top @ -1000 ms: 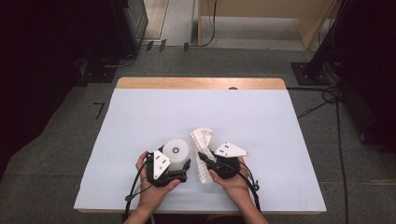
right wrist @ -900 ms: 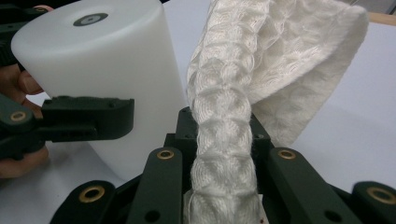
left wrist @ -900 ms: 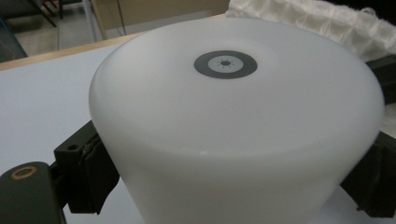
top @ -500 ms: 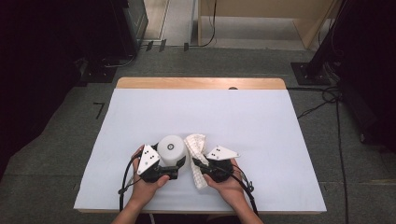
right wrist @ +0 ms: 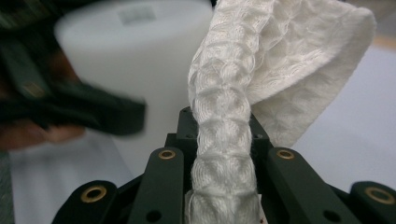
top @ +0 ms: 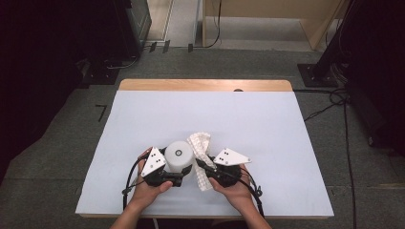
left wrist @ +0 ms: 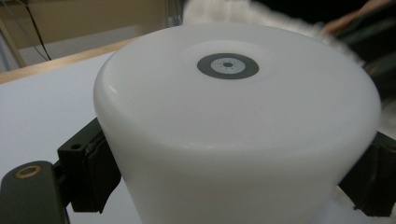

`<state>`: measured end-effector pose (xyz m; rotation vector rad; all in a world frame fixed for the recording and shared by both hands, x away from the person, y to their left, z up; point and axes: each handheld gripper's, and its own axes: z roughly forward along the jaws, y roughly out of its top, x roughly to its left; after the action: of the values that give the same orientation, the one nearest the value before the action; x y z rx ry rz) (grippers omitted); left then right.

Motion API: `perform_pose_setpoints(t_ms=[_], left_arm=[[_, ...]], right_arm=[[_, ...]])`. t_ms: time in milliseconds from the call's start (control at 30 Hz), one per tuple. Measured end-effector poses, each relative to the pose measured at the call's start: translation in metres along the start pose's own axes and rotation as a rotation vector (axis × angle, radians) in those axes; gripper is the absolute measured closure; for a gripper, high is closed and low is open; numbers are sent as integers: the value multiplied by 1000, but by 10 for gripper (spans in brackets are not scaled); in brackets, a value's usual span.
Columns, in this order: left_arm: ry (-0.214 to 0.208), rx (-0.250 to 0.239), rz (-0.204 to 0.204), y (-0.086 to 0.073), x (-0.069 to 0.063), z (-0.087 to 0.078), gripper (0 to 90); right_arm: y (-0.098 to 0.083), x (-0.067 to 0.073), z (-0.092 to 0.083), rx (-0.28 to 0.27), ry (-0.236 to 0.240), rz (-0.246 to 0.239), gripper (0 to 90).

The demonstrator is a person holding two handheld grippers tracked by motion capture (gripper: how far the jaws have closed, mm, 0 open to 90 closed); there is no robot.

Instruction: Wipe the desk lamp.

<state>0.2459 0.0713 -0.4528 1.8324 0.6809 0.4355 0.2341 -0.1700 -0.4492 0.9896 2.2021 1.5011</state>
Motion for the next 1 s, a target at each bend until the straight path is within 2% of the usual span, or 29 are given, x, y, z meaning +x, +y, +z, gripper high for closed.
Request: perform_pose_setpoints(t_ms=[67, 133, 200, 233, 300, 367, 467, 500, 600, 700, 800, 833, 1000], left_arm=[[4, -3, 2, 1, 1, -1, 89], [2, -7, -2, 0, 2, -2, 89], [1, -6, -2, 0, 2, -1, 89], [5, -8, -4, -1, 2, 1, 89], [5, -4, 0, -2, 2, 2, 89], [4, -1, 8, -3, 1, 3, 89], [5, -9, 12, -2, 1, 3, 89], [6, -11, 13, -2, 1, 2, 89], [4, -13, 19, -3, 1, 4, 89], [8, 13, 47, -6, 0, 8, 88], [10, 36, 54, -11, 0, 14, 88], [6, 32, 41, -13, 2, 14, 88], [21, 31, 36, -13, 2, 13, 86]], right_arm=[[-9, -3, 11, 75, -3, 18, 752], [-15, -4, 16, 105, -4, 25, 752], [-14, -5, 17, 103, -4, 31, 752], [-8, -3, 12, 62, -5, 28, 752], [-5, -3, 9, 43, -2, 27, 752], [7, 2, -4, -29, -4, 0, 752], [9, 5, -8, -45, -5, -18, 752], [8, 4, -7, -41, -6, -23, 752], [0, -1, 2, 24, -12, -3, 751], [-11, -9, 10, 69, -25, 21, 751], [-12, -12, 10, 66, -30, 31, 751], [-12, -14, 8, 63, -35, 47, 751], [-13, -17, 8, 58, -42, 53, 750]])
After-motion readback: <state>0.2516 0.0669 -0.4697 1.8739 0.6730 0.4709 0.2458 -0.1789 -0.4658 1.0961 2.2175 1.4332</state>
